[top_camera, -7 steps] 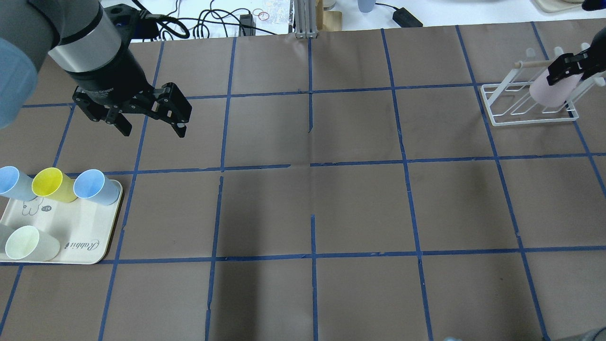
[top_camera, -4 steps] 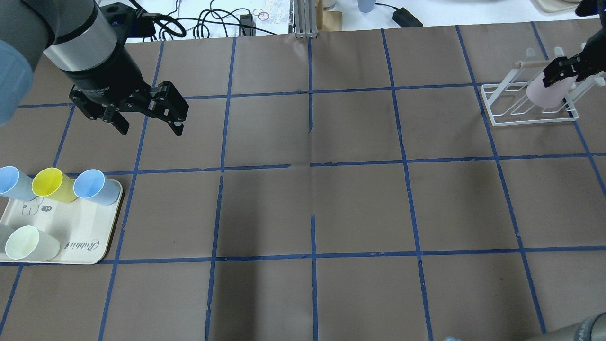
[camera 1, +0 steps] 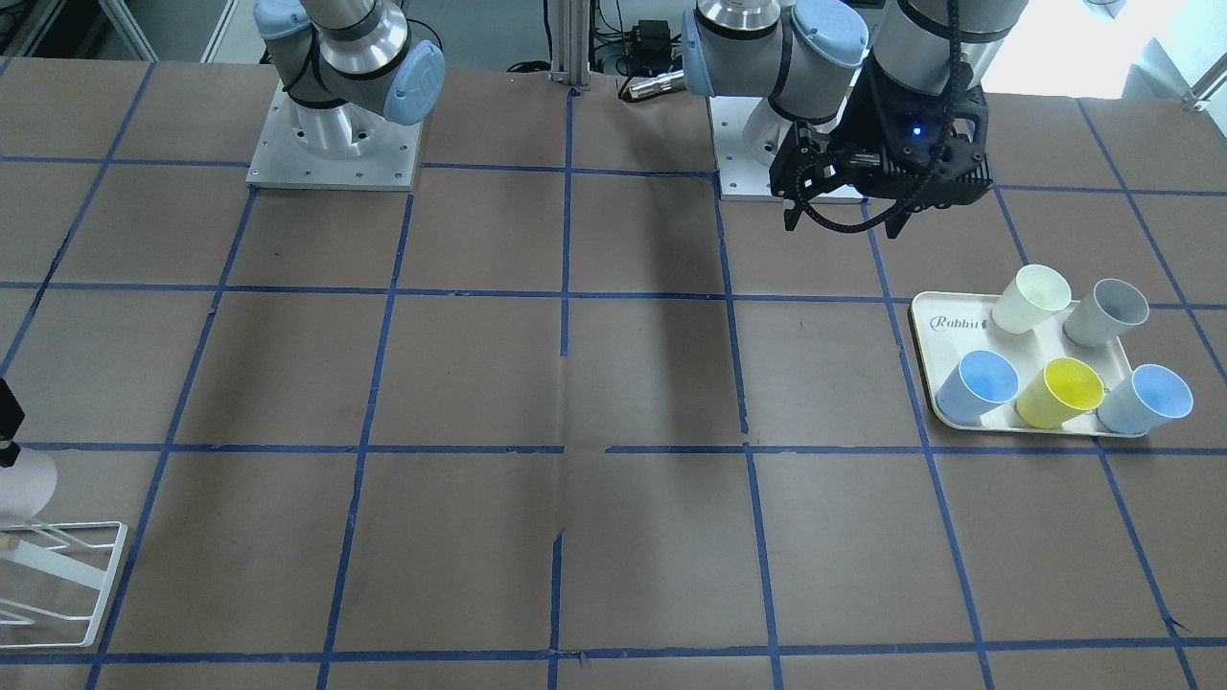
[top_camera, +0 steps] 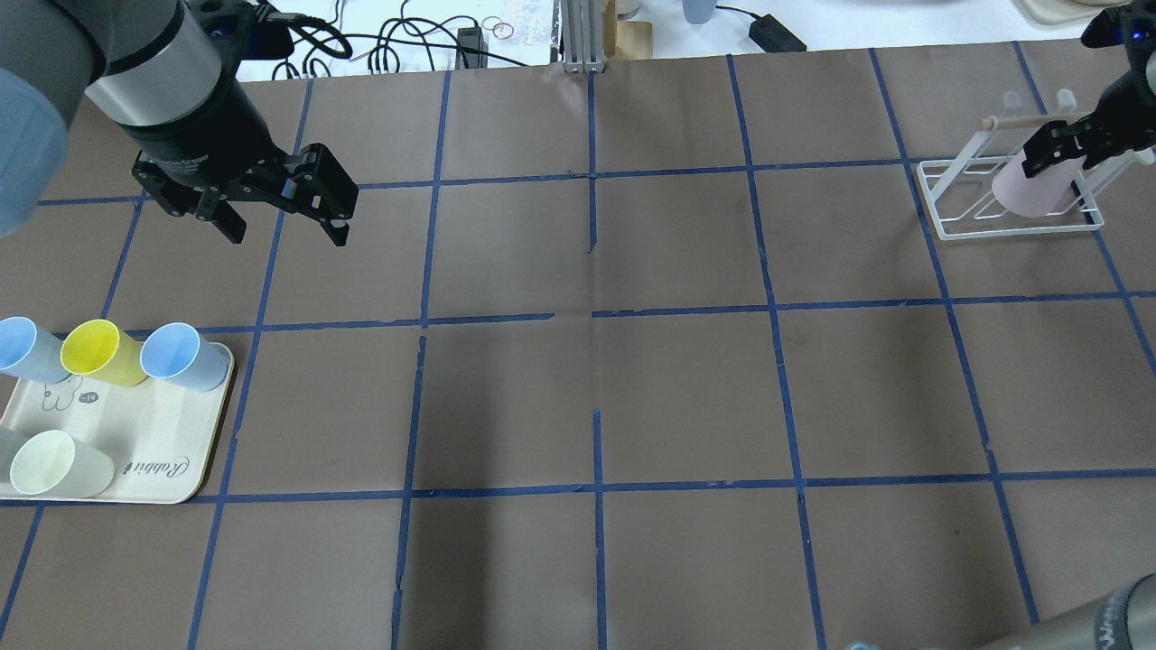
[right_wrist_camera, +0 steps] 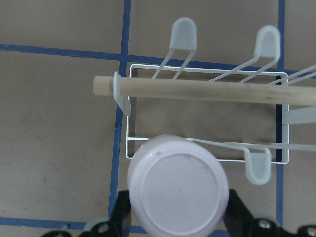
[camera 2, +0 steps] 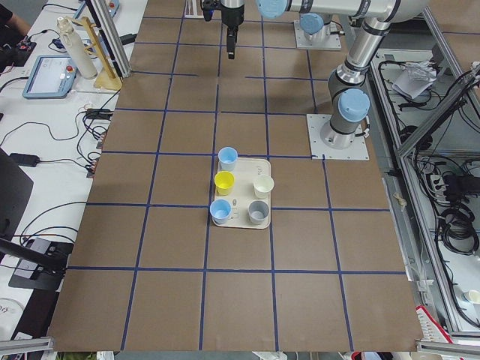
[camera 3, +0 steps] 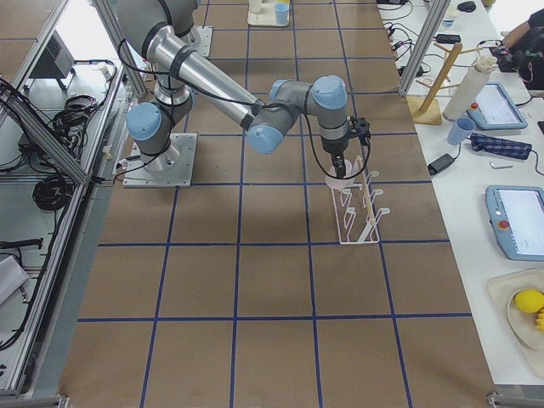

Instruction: Transfer IKEA cup to right arm and place on rack

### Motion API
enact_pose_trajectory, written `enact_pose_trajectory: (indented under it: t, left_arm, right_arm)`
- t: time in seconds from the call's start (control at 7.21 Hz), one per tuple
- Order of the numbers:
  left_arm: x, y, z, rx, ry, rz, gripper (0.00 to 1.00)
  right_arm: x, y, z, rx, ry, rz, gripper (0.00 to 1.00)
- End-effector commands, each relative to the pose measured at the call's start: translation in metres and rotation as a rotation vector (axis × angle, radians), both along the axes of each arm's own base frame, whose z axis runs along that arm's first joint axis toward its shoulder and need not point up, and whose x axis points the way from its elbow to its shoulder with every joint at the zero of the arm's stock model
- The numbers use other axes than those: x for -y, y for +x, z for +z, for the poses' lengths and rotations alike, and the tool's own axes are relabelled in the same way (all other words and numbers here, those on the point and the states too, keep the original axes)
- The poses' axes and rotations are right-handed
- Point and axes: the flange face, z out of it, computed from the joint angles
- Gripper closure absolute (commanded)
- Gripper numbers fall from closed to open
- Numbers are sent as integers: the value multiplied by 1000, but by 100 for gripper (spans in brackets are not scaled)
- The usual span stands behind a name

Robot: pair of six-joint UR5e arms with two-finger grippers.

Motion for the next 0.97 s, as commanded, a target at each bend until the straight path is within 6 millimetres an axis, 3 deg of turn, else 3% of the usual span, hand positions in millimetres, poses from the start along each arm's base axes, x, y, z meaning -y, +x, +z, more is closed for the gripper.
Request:
enact_pose_trajectory:
  t: [0.0,0.28,0.55,0.69,0.83]
  left_arm:
    - [0,0,3,0,-8,0,0]
    - [2,0,5,0,-30,0,0]
    - [0,0,8,0,-34,0,0]
    - [0,1,8,0,-36,2,0]
    - [0,1,9,0,-37,2,0]
  right_arm:
    - [4,-2,-17,14,24,-2,94]
    - [6,-3,-24,19,33,-2,87]
    - [7,-5,-29,16,44,-4,57]
    - [7,-5,-29,16,46,-4,1]
    - [6,-5,-29,11,50,-5,0]
